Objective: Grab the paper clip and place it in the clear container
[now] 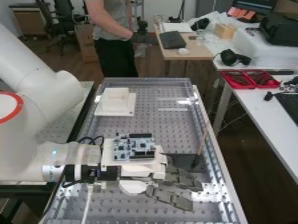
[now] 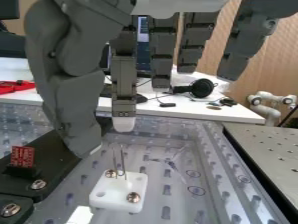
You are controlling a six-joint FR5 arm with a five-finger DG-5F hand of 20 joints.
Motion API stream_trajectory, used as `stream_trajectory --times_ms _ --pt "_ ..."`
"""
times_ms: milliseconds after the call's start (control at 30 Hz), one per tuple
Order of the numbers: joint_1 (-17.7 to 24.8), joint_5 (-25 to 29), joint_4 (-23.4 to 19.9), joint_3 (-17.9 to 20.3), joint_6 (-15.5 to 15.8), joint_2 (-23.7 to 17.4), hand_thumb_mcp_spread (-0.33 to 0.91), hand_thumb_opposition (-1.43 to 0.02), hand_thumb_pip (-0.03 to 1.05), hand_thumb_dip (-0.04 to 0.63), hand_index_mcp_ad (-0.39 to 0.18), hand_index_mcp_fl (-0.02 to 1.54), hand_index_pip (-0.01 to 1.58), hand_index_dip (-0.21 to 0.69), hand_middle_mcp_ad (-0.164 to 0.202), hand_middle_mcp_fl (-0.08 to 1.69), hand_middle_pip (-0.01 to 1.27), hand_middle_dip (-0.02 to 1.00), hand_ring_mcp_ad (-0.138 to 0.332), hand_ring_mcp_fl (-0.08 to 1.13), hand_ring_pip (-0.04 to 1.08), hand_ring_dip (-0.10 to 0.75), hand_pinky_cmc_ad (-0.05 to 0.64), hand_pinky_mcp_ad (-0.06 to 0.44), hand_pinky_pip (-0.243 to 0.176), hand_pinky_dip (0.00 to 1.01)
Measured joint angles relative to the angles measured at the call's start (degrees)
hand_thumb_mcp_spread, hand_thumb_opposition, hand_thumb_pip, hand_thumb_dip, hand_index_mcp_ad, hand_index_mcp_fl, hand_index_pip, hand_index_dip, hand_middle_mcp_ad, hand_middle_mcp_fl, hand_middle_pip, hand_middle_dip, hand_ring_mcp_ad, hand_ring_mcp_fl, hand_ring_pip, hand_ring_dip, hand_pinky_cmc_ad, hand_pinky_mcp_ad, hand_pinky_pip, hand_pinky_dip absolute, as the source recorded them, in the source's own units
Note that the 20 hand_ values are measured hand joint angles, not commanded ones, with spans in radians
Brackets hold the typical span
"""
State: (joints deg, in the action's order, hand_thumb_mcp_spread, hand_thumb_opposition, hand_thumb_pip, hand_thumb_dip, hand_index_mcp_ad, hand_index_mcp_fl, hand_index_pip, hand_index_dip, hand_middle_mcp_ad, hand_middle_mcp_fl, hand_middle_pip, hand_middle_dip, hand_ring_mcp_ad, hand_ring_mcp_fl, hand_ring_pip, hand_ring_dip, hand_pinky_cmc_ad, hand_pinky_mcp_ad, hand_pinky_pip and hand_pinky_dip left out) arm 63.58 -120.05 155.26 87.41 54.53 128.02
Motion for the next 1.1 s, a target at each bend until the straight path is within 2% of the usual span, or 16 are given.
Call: stream_trajectory --times_ms 133,233,367,467,533,867,1100 --pt "-0.3 -0.2 0.22 -0.48 0.11 0.43 0.51 -0.84 0.44 0.251 -0.113 0.44 1.06 0.091 0.07 0.3 0.13 0.3 0.068 0.11 0.13 0.086 0.33 0.278 0.084 0.2" --pt "-0.59 -0.51 0.22 -0.83 0.14 0.74 0.54 -0.84 0.45 0.253 -0.112 0.54 1.14 0.091 0.07 0.3 0.13 0.3 0.072 0.11 0.13 0.086 0.33 0.278 0.084 0.2" --pt "-0.76 -0.66 0.33 -1.1 0.19 0.99 0.6 -0.88 0.46 0.251 -0.152 0.64 1.25 0.096 0.068 0.29 0.13 0.31 0.072 0.11 0.13 0.086 0.33 0.278 0.08 0.19" --pt "-0.8 -0.76 0.48 -1.28 0.12 1.17 0.6 -0.9 0.46 0.251 -0.154 0.65 1.27 0.113 0.072 0.29 0.13 0.3 0.072 0.11 0.13 0.086 0.33 0.278 0.087 0.19" --pt "-0.8 -0.78 0.52 -1.33 0.08 1.23 0.6 -0.9 0.46 0.251 -0.157 0.65 1.27 0.113 0.072 0.29 0.13 0.31 0.072 0.11 0.13 0.086 0.33 0.278 0.099 0.2" --pt "-0.68 -0.73 0.95 -2.0 -0.36 1.47 0.6 -0.9 0.45 0.253 -0.157 0.56 1.17 0.113 0.068 0.29 0.13 0.3 0.072 0.11 0.13 0.086 0.33 0.278 0.099 0.2" --pt "-0.65 -0.73 1.38 -1.98 -0.05 1.53 0.56 -0.88 0.44 0.251 -0.157 0.49 1.11 0.101 0.068 0.29 0.13 0.31 0.072 0.11 0.13 0.086 0.33 0.278 0.099 0.2"
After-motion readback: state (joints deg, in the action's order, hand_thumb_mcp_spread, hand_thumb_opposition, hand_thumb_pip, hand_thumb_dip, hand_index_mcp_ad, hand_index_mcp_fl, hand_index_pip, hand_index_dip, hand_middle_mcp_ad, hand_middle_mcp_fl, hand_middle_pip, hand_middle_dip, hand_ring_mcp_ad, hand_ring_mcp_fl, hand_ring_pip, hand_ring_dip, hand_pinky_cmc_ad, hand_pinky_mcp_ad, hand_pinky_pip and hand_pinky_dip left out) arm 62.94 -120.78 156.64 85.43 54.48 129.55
